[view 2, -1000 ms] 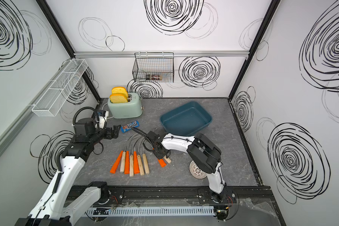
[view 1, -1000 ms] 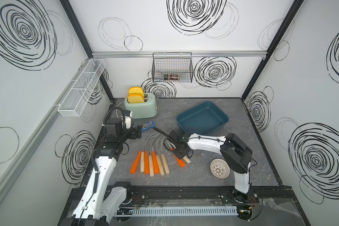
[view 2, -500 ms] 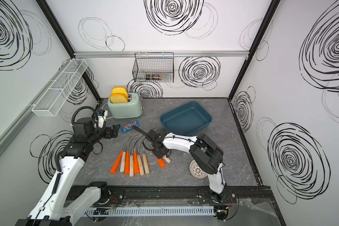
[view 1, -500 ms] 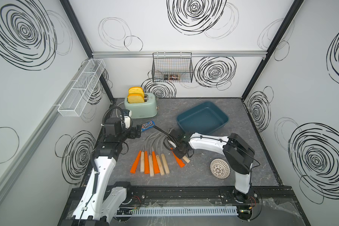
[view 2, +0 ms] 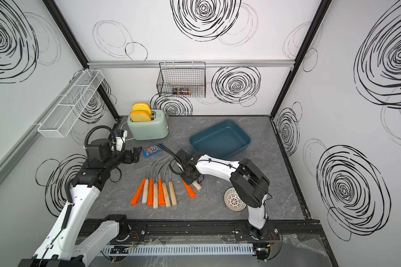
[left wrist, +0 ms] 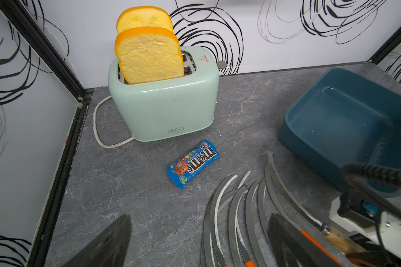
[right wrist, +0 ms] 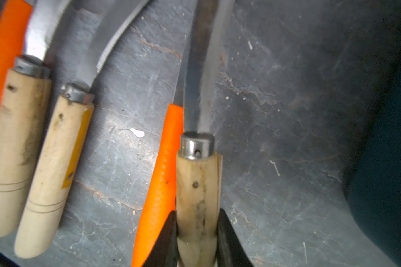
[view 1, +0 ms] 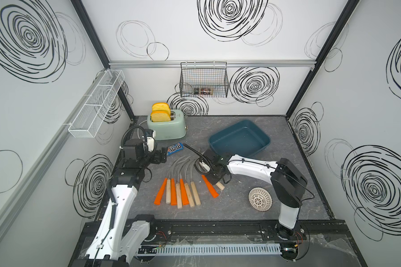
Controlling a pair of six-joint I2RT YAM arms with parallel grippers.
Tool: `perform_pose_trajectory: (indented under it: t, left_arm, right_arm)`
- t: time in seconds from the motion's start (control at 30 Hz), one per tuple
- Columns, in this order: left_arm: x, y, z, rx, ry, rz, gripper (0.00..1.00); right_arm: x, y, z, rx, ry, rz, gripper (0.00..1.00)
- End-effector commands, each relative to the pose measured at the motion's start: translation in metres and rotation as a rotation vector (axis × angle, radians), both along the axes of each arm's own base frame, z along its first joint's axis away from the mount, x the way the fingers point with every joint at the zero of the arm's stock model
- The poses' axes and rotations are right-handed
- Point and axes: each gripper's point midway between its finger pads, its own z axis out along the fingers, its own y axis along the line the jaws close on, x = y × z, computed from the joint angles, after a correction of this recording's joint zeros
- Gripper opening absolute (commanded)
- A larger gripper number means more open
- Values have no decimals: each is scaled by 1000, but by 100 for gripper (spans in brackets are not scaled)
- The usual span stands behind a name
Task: Put small sickles into storage boxes
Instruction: Pick up the sickle at the center of the board, then place the sickle in the storage box.
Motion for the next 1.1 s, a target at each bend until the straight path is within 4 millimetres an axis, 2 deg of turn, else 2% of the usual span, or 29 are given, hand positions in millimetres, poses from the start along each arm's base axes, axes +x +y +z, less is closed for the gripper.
perform_pose_trajectory:
  t: [0.0, 0.2, 0.4, 0.57, 0.8, 1.07]
  left_arm:
    - [3, 4, 22, 11, -61, 6, 96]
    - [1, 5, 17, 9, -52, 10, 96]
    - [1, 5, 20, 11, -59, 9, 96]
    - [1, 5, 19, 10, -60, 7, 96]
    - [2, 4, 20, 3, -65, 1, 96]
    - [7, 0, 22, -14, -65, -12, 96]
  right_arm:
    - [5, 10, 33, 72, -40, 34, 0]
    - [10, 12, 47, 95, -59, 31, 0]
    - [20, 9, 65, 171, -40, -1, 0]
    - [42, -1, 87, 217, -66, -58, 0]
    - [83, -25, 118, 289, -110, -187, 0]
    - [114, -50, 133, 348, -127, -314, 0]
